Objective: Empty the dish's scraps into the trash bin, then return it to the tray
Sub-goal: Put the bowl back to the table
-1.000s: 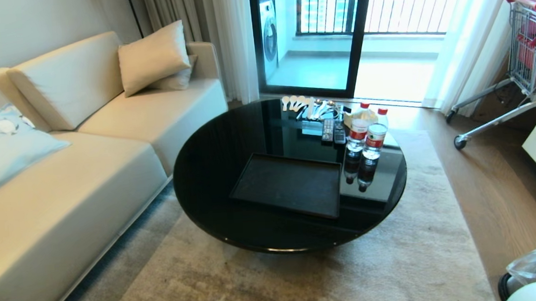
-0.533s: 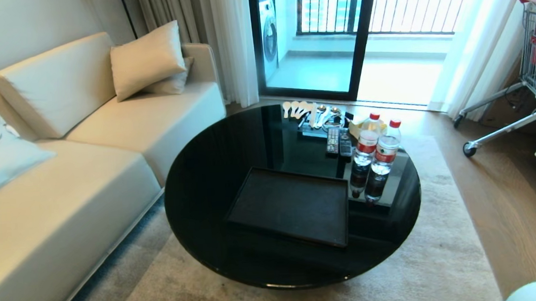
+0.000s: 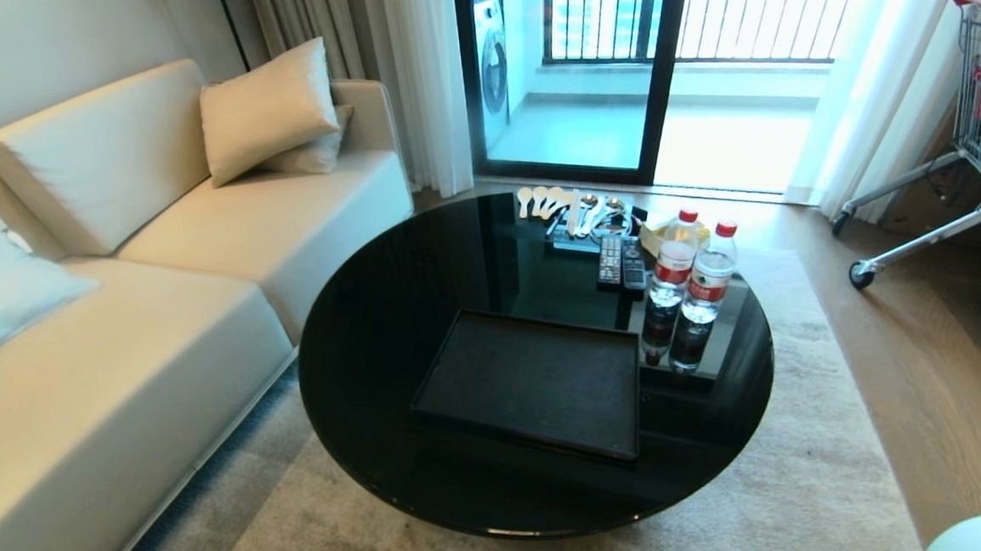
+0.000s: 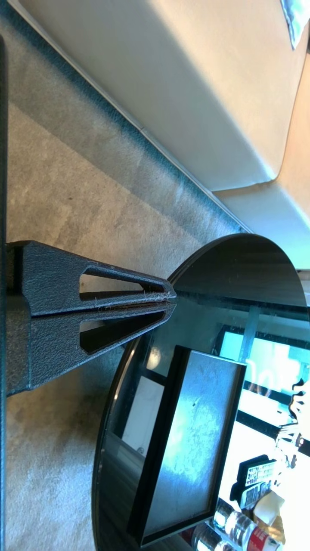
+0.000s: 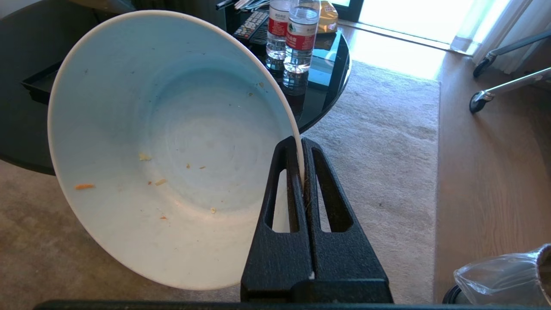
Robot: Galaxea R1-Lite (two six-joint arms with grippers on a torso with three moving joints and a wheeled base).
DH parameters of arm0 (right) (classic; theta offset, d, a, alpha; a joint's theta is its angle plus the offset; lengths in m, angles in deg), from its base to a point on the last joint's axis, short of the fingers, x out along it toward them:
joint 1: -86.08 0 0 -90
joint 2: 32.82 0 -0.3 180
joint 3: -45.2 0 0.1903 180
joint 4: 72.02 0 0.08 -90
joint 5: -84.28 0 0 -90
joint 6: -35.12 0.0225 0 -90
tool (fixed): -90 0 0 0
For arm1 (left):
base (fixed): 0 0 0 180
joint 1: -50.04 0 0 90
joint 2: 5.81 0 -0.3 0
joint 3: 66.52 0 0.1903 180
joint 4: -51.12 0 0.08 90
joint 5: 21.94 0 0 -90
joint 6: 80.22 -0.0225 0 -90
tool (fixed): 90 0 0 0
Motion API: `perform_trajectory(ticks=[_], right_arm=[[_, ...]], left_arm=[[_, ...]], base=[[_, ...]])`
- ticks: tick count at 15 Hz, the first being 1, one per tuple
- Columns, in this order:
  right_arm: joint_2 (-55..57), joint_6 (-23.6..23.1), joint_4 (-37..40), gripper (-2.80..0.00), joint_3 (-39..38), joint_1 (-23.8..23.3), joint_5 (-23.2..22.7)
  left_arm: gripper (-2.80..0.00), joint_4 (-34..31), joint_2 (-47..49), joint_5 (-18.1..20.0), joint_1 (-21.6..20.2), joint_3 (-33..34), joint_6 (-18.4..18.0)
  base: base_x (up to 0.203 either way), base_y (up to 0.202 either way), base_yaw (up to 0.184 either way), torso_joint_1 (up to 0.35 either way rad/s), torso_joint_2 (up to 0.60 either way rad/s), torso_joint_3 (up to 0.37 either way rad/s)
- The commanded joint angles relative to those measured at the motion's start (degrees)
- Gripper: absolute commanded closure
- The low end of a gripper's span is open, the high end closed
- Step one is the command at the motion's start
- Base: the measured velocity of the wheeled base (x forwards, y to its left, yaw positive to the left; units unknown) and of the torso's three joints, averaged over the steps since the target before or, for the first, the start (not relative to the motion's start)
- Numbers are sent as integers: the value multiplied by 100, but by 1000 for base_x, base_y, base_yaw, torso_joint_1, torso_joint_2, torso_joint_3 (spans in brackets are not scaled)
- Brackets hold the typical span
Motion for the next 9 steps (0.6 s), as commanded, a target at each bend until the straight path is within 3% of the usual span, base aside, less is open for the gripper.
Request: perform_trajectory(ticks=[1,9], right_arm=[[0,-6,-1,0,0,1,-4],[0,-150,-1,0,0,-2,-4]], left_arm=[[0,-1,-2,-3,0,0,6],[0,-1,-2,-3,0,0,6]], base=[[0,0,0,0,0,0],[0,0,0,0,0,0]])
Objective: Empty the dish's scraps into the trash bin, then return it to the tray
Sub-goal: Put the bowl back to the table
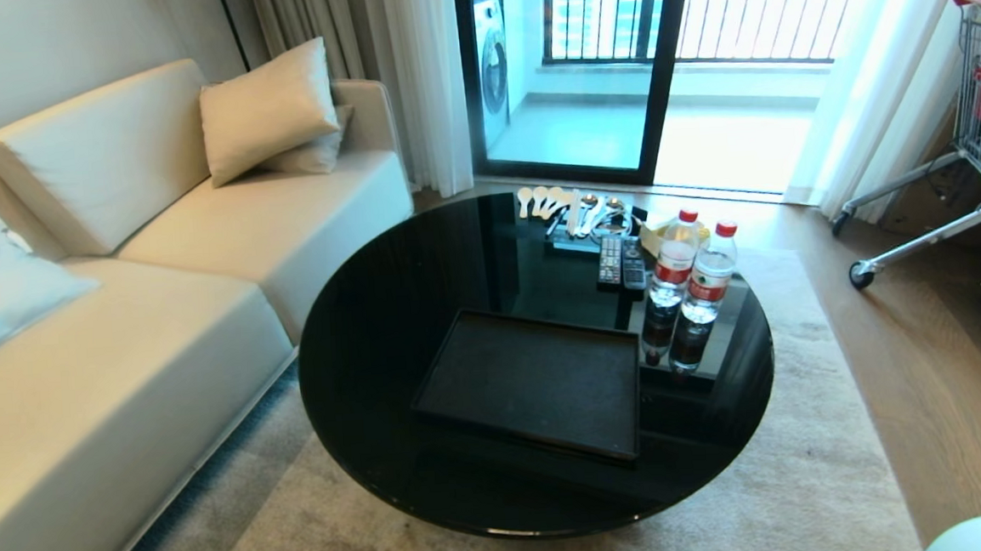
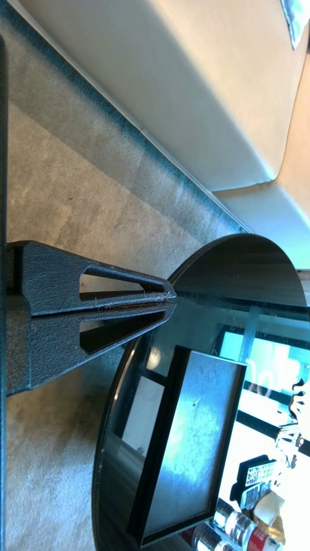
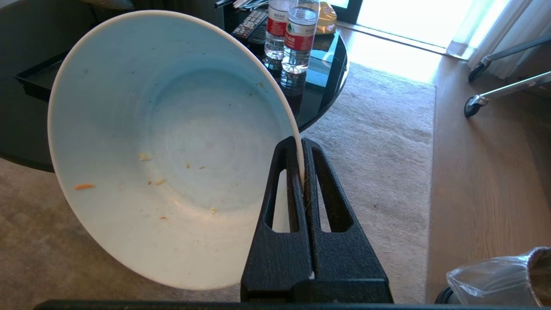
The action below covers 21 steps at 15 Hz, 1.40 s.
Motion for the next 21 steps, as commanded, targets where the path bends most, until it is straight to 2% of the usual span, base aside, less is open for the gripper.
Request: perform_trajectory(ticks=[1,5,8,12,16,18,21], right_arm=[[0,-3,-1,0,0,-2,-5],[17,-105,58,0,33,7,-5],[571,-147,211,0,562,7,-155],[2425,-258,298,0,1883,7,-425],[4647,-777,295,0,3356,60,-516],[5727,-878,291,0,4034,263,-523],[7237,-791,323,0,5104,717,-462]], left_arm=[[0,-1,-2,-2,0,0,5],[0,7,-2,-2,0,0,5],[0,-1,-2,-2,0,0,5],[0,-1,-2,-2,0,0,5],[0,-1,-2,-2,0,0,5],[0,6,-2,-2,0,0,5],[0,5,-2,-2,0,0,5]], base=[[0,0,0,0,0,0],[0,0,0,0,0,0],[0,0,0,0,0,0],[0,0,0,0,0,0],[0,0,0,0,0,0],[0,0,0,0,0,0],[0,0,0,0,0,0]])
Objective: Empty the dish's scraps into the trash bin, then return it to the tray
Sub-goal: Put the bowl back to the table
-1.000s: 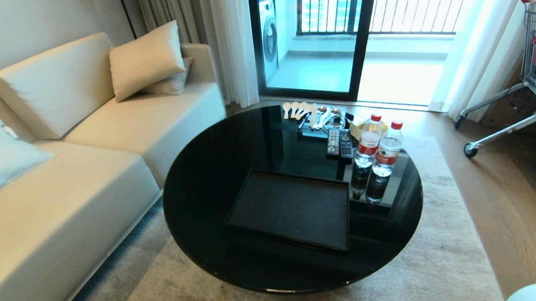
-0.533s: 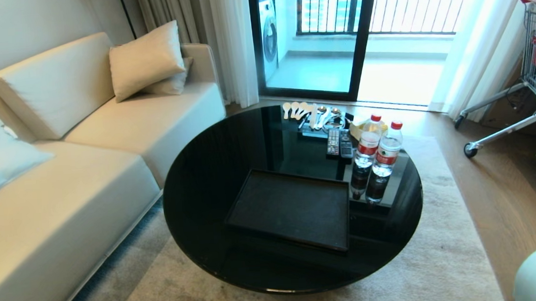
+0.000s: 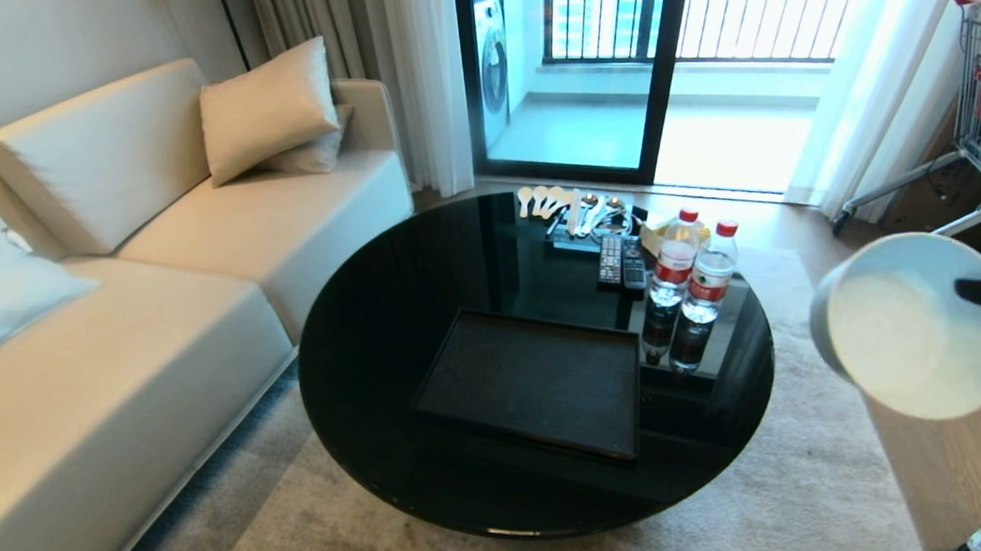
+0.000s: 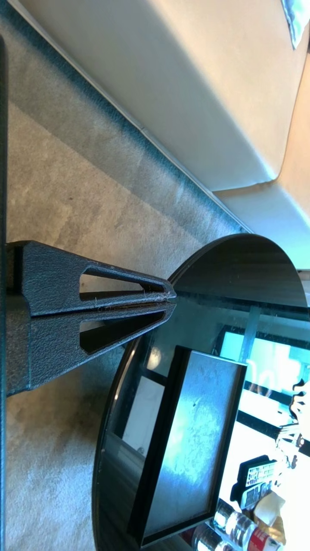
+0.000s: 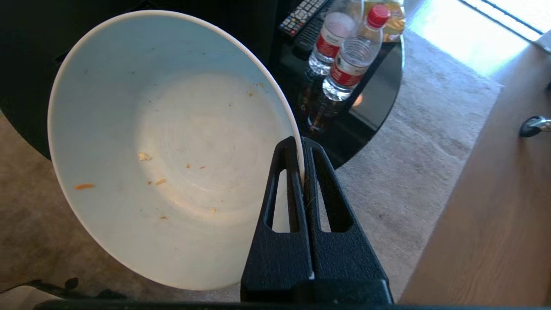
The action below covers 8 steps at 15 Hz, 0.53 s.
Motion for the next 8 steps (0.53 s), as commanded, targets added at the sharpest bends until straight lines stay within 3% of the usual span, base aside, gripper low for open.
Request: perform_trajectory(ticks=[1,3,8], right_arm=[[1716,48,7,0,793,370,147],[2738,418,-17,0,1526,804,442],[5280,2657,-50,0,3286,1845,1034]], left_arm=[[0,1,-2,-2,0,0,5],[0,2,-2,-2,0,0,5],[0,1,-2,-2,0,0,5]], base=[[0,0,0,0,0,0],[0,0,0,0,0,0],[0,0,0,0,0,0]])
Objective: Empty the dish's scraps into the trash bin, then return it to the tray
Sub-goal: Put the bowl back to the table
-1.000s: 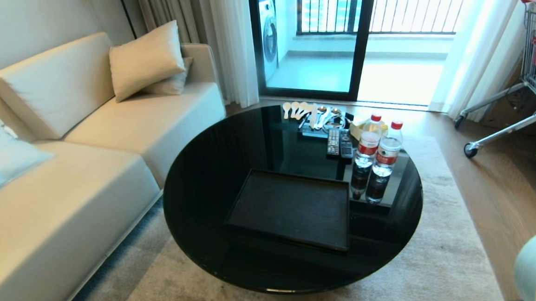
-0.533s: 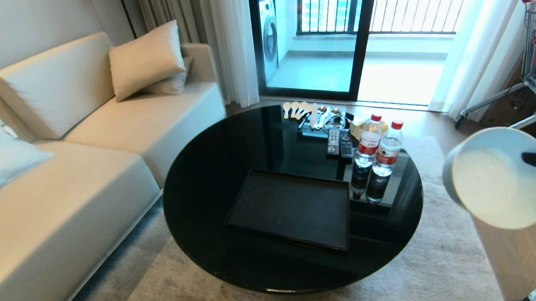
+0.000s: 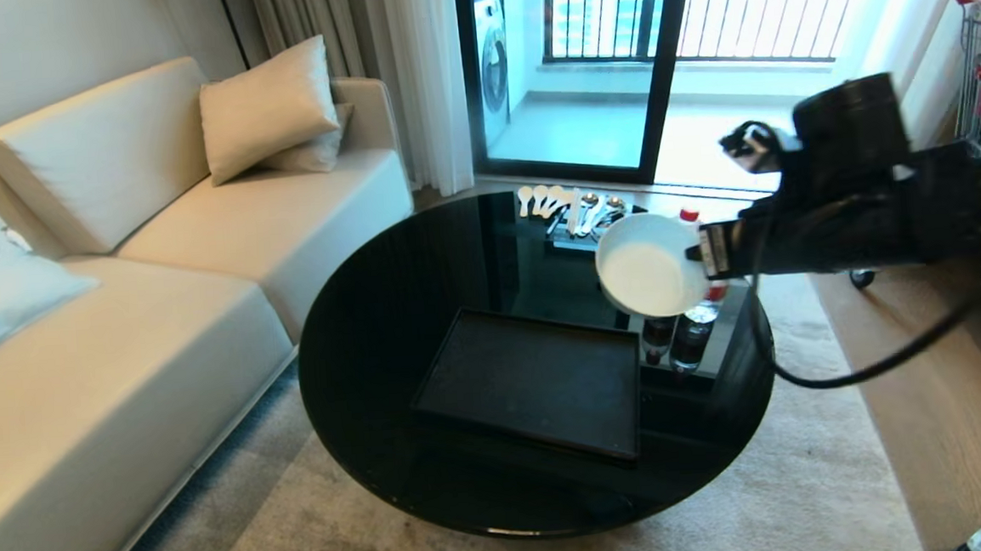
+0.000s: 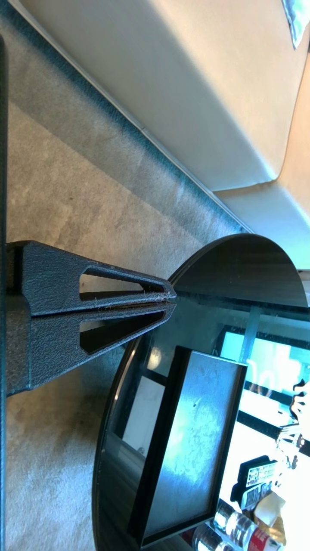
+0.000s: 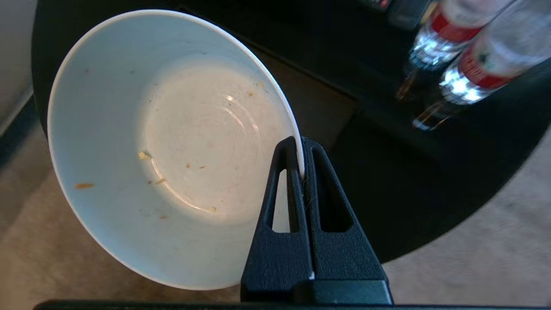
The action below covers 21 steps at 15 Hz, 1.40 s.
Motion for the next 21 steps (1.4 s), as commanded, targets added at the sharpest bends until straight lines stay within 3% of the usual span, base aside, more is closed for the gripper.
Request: perform_trajectory(ticks=[1,5,13,21], right_arm=[[1636,987,0,0,646,381,250],[2939,2438,30,0,1419,761,576],[3653,2758,-24,0,1481,656,1268],[3927,2773,-404,0,1463,288,1284]], left_arm=[[0,1,-2,-2,0,0,5],[0,10,-2,-2,0,0,5],[0,1,-2,-2,0,0,5],[0,1,-2,-2,0,0,5]], base=[[0,0,0,0,0,0],[0,0,0,0,0,0],[0,0,0,0,0,0],[0,0,0,0,0,0]])
